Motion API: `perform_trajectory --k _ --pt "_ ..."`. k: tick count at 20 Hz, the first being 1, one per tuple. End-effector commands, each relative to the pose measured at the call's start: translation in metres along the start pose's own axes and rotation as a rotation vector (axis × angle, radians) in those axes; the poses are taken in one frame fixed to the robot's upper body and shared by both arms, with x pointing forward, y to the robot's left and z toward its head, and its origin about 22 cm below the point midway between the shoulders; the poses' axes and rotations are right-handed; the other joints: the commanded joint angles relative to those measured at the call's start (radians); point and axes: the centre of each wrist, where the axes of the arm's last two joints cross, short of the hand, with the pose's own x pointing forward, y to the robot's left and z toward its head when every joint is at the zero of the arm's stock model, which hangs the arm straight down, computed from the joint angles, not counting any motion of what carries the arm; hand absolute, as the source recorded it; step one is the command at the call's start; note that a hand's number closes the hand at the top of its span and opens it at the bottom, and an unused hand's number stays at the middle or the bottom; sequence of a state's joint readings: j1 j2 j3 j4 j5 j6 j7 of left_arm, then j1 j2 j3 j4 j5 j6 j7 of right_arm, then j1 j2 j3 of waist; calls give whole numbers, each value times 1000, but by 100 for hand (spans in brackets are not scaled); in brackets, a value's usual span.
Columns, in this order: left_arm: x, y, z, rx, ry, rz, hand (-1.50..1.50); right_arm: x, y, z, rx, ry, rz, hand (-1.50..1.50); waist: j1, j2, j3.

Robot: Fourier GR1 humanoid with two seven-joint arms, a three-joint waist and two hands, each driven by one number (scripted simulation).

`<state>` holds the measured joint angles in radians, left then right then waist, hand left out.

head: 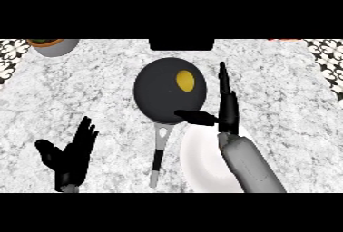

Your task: Pick the lemon from the plate and place it in the pan

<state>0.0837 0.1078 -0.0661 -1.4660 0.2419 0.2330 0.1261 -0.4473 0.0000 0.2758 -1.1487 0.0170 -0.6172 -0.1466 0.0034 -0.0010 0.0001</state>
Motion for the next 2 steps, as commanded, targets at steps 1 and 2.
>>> perform_trajectory --k 1,2 --pt "-1 -8 -10 2 12 -9 0 -7 8 19 -13 20 21 -150 0 1 0" --pt "-1 16 3 2 -15 0 0 3 -5 35 -20 14 13 -150 -5 -1 0"
